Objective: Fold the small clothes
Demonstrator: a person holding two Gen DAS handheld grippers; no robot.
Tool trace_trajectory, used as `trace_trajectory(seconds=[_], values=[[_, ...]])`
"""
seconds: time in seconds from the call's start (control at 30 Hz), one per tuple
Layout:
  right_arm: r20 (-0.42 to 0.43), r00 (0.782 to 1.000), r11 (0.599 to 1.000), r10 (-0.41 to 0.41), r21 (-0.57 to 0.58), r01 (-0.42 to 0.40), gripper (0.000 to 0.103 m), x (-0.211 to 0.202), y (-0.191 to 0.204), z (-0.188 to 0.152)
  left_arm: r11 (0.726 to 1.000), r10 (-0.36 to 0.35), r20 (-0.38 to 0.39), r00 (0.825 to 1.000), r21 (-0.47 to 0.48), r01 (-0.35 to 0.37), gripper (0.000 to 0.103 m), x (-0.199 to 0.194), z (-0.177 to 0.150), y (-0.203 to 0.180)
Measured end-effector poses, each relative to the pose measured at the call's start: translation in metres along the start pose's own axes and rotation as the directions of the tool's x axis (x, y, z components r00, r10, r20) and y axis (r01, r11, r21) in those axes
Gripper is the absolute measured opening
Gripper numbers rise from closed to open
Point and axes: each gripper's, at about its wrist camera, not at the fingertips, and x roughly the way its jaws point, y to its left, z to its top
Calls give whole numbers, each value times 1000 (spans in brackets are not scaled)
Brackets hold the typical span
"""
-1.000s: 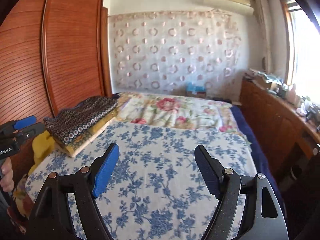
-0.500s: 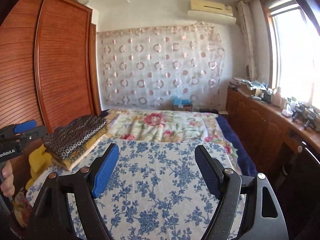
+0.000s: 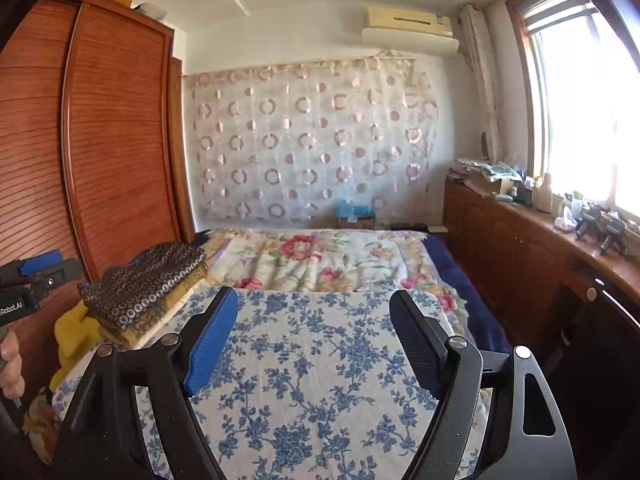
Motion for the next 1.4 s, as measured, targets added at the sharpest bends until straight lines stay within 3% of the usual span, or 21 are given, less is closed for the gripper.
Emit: trace_trajectory(seconds=[1.4], values=[[-3, 1000, 1000, -4, -2, 4, 80, 3, 3, -2, 1000, 10, 1, 1000, 1, -10, 68, 0, -1, 1]])
